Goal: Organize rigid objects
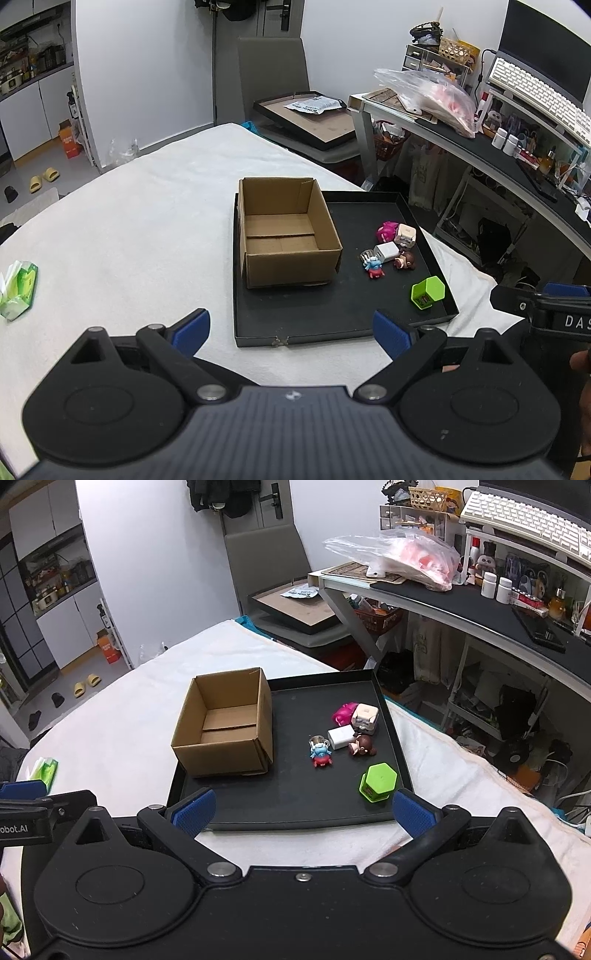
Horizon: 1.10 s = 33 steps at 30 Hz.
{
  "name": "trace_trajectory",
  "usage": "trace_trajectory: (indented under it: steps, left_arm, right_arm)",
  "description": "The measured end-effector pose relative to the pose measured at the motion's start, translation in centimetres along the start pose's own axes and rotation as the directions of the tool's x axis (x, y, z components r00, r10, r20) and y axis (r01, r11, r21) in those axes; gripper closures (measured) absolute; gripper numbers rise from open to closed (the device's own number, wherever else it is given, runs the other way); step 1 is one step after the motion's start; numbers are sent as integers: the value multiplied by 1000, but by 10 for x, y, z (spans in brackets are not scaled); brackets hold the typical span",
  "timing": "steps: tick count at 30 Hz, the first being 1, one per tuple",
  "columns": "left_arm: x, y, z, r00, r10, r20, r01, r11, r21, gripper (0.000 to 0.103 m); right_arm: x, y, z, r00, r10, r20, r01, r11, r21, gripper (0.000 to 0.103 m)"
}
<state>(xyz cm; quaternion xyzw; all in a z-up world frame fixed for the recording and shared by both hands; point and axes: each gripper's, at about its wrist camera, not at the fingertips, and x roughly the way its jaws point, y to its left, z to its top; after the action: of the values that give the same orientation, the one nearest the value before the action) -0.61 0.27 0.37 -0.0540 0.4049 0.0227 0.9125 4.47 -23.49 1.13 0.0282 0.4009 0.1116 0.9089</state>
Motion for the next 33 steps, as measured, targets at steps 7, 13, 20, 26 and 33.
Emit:
trace_trajectory:
  steps: [7,13,20,26,33]
  left_arm:
    - [-11,7,4,1000,-28,3,28,999,-14,9]
    - [-14,7,5,999,-35,6,35,999,0,9]
    - [-13,4,5,1000,-25,3,25,1000,8,9]
    - [-13,4,5,1000,-20,6,20,1000,12,9]
    - [-13,3,6,1000,-12,2,12,1000,15,9]
  right_arm:
    - [-1,3,0,1000,-4,5,4,1000,-6,0]
    - [-3,3,2,1000,-5,10,5,1000,-7,0]
    - [-4,3,2,1000,-10,14,10,1000,-4,0]
    - [-6,1,3,1000,-12,16,12,1000,2,0]
    - [-4,-1,3,1000,-8,12,8,1000,6,0]
